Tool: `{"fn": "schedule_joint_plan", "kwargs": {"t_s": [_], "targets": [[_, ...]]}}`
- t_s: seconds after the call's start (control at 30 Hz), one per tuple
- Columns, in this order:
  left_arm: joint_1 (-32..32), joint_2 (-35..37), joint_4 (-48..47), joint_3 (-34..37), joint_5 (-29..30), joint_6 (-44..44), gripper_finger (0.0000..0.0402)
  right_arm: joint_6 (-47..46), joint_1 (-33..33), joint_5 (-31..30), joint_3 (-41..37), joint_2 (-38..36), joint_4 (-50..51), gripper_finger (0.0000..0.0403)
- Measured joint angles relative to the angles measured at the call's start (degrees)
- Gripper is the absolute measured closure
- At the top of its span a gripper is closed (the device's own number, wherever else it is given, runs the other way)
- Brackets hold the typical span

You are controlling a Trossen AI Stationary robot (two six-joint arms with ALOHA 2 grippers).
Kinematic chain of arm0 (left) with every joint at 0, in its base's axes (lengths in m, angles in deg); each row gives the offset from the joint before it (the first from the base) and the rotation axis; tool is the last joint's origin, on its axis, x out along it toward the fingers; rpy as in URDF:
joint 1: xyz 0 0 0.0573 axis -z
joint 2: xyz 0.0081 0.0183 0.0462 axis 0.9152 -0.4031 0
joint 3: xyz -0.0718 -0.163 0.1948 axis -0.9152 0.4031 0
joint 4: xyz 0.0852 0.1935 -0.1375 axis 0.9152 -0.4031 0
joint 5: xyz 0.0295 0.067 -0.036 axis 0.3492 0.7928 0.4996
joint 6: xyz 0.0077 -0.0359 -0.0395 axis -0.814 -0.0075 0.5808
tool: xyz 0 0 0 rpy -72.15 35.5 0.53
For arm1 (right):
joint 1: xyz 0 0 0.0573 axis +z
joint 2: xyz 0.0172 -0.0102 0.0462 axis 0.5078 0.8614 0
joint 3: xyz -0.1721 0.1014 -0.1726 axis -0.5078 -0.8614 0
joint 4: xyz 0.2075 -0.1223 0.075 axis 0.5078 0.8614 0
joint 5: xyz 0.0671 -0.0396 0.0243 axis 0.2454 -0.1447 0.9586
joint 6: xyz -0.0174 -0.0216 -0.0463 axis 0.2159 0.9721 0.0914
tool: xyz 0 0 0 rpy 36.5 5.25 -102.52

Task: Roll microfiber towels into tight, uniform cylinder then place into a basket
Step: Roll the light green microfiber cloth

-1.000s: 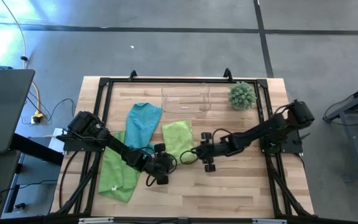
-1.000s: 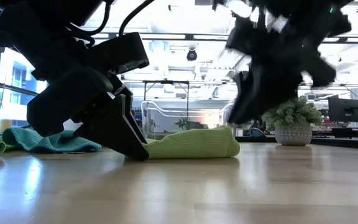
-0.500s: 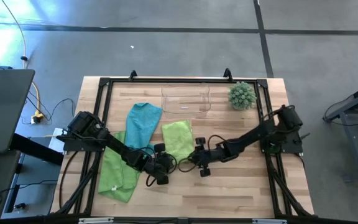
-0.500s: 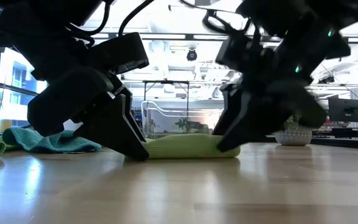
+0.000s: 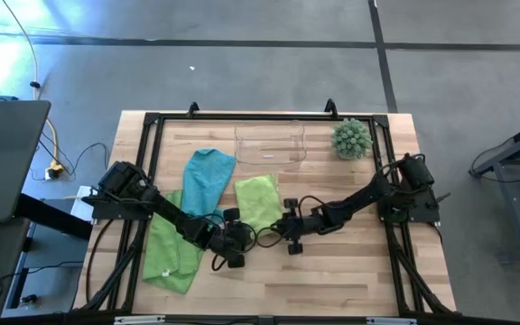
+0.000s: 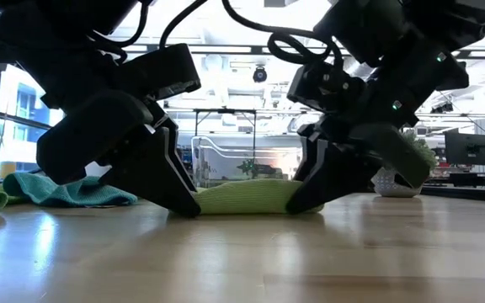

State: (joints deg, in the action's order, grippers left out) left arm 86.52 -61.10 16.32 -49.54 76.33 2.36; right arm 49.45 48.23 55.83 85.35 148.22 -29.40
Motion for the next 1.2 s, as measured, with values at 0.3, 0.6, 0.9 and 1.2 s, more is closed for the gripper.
{"fn": "schedule_joint_plan", "kwargs": {"t_s": [0.3,0.6,0.9,1.2], "targets": [[0.0,0.7,-5.5,-2.2,1.9,-5.5,0.0257,-8.5,-0.9,7.8,0.0,0.1,0.5,0.0385],[2.1,1.4,-27.4,-13.6,7.0,-7.3,0.0257,-23.3,-5.2,28.7,0.0,0.1,0.9,0.0398],[4.7,1.4,-27.6,-18.8,3.2,-9.5,0.0257,-25.9,-7.8,33.9,0.0,0.2,0.9,0.0397],[1.7,-3.3,-26.9,-18.8,-2.5,-8.4,0.0257,-27.3,-8.0,33.3,-0.1,0.2,0.8,0.0396]]}}
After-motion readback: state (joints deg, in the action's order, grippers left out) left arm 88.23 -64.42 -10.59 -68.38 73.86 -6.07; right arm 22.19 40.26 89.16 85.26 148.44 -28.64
